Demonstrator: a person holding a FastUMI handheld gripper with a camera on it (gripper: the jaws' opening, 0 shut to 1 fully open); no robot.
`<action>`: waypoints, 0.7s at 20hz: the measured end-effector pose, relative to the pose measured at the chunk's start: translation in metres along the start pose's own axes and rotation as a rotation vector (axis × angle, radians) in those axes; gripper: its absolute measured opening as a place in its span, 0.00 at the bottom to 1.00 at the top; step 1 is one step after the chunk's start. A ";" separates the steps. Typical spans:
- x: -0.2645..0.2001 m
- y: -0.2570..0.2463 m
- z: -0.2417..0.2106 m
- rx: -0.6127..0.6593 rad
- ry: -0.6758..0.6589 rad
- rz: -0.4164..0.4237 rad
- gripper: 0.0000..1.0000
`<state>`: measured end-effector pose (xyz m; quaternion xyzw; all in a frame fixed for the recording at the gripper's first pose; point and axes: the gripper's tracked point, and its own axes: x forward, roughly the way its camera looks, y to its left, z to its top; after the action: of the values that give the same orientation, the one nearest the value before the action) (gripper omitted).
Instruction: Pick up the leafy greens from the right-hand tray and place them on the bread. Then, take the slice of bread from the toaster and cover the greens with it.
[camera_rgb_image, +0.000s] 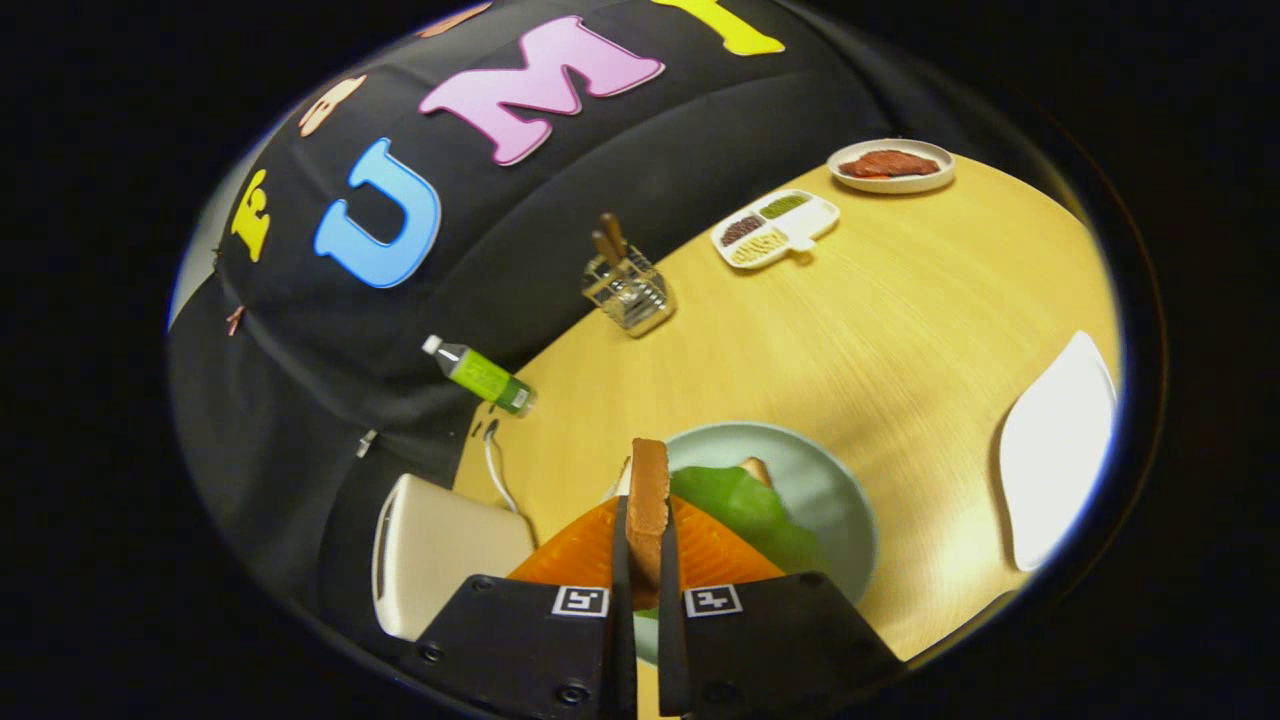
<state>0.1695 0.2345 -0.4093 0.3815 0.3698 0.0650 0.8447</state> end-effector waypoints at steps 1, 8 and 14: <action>0.000 -0.013 -0.006 -0.039 0.010 -0.025 0.13; 0.006 -0.028 -0.011 -0.312 0.028 -0.068 0.15; 0.003 -0.052 0.001 -0.434 0.011 -0.195 0.63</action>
<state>0.1634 0.1985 -0.4459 0.1533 0.3867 0.0631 0.9072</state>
